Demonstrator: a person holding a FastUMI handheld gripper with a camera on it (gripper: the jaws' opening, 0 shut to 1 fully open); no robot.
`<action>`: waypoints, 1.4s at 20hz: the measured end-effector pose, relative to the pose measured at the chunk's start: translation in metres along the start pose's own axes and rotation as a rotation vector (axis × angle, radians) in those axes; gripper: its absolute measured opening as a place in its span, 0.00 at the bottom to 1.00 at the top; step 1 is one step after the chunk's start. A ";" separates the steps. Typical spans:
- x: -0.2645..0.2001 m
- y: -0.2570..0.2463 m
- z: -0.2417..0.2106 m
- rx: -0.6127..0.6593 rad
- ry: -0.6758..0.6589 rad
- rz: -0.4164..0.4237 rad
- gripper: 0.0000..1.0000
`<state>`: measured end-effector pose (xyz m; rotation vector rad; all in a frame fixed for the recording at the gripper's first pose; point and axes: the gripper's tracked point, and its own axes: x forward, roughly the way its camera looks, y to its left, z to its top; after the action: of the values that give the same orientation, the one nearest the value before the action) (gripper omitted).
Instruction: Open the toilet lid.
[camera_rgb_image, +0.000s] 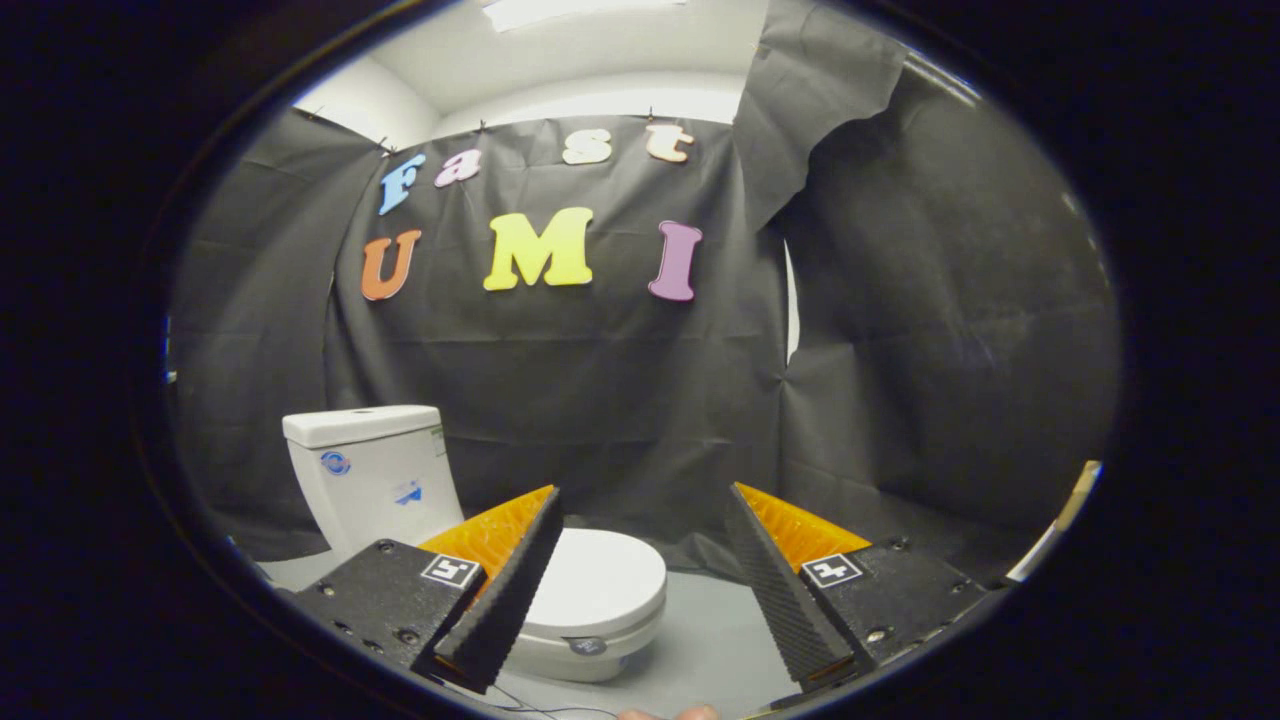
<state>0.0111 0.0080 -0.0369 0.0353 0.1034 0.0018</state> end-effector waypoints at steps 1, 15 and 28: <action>0.002 0.003 -0.005 0.008 0.012 0.004 1.00; 0.047 0.022 -0.076 0.114 0.268 0.027 1.00; 0.067 0.046 -0.216 0.545 0.659 -0.007 1.00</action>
<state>0.0554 0.0617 -0.2573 0.5812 0.7620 -0.0224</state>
